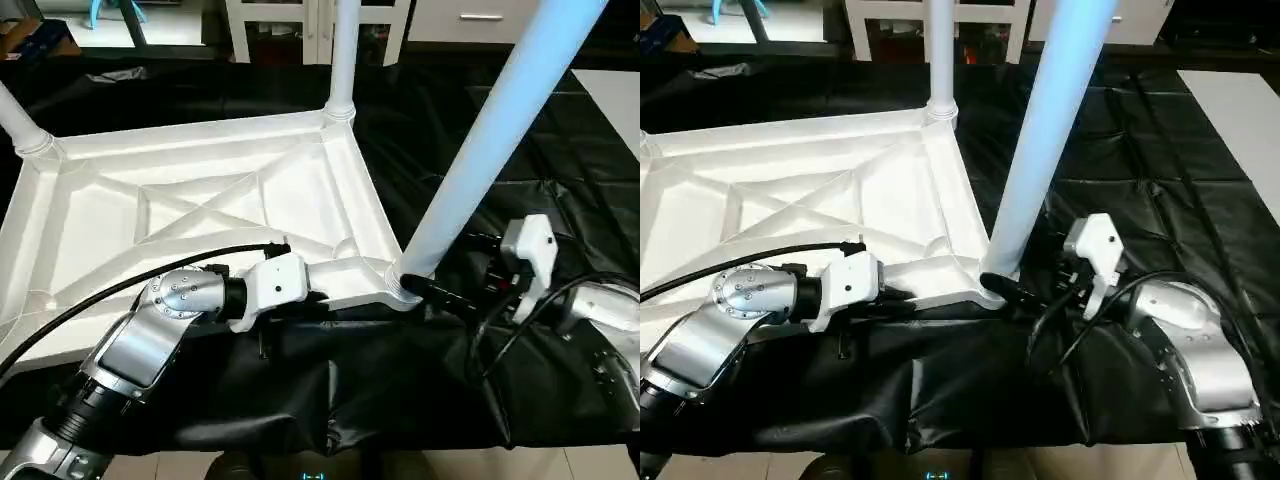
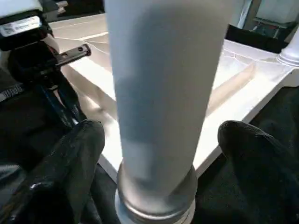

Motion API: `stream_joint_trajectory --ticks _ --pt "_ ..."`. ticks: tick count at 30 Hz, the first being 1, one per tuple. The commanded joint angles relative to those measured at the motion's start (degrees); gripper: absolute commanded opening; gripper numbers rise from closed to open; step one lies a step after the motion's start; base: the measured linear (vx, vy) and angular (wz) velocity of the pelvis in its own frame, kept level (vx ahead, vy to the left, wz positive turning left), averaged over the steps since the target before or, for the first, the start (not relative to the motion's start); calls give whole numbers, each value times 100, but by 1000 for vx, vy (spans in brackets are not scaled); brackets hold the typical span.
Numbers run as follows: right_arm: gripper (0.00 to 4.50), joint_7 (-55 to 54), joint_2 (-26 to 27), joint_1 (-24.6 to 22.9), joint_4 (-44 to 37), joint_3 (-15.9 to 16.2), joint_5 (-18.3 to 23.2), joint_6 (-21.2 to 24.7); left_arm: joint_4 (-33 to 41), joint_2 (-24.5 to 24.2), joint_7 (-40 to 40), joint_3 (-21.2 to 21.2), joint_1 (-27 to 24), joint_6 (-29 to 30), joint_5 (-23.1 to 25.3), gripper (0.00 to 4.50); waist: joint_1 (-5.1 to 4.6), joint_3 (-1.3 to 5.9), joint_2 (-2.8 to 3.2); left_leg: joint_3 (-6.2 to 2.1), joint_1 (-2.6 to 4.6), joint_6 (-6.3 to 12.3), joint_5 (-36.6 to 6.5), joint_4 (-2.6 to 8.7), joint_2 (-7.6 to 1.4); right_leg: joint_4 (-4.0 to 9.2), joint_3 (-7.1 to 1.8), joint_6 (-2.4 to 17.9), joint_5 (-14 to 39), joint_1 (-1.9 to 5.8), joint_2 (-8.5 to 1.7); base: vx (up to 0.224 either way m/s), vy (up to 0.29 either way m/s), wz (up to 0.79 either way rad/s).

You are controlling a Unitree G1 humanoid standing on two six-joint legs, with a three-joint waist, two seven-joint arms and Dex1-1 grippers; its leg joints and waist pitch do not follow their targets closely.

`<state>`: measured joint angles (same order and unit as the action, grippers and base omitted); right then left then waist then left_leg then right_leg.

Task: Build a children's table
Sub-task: Insert table leg to table base

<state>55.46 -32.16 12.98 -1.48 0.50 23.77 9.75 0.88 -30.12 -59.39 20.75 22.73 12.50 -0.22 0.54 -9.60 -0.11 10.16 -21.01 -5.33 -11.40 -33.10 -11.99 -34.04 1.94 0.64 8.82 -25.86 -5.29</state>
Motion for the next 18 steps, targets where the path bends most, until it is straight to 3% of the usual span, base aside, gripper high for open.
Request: stream_joint_trajectory --ticks 1,8,14,18 --pt "432 43 3 86 109 82 -151 -57 -160 -88 -181 300 -205 101 121 6 0 391 -45 70 3 752 -487 344 -27 306 -166 1536 728 394 -115 0 0 0" --pt "432 -5 138 354 360 178 -209 13 -84 -83 -143 286 -234 140 108 6 -23 384 -61 76 9 796 -424 339 -30 303 -168 1540 751 385 -121 0 0 0" --pt "379 153 182 429 471 200 -131 56 -57 -117 -141 269 -269 146 100 0 -23 386 -65 78 13 847 -330 333 -30 281 -169 1589 578 395 -116 0 0 0" --pt "342 181 188 445 490 204 -130 56 -49 -127 -144 266 -270 155 99 0 -24 378 -68 78 14 821 -430 341 -34 306 -169 1548 781 389 -124 0 0 0"
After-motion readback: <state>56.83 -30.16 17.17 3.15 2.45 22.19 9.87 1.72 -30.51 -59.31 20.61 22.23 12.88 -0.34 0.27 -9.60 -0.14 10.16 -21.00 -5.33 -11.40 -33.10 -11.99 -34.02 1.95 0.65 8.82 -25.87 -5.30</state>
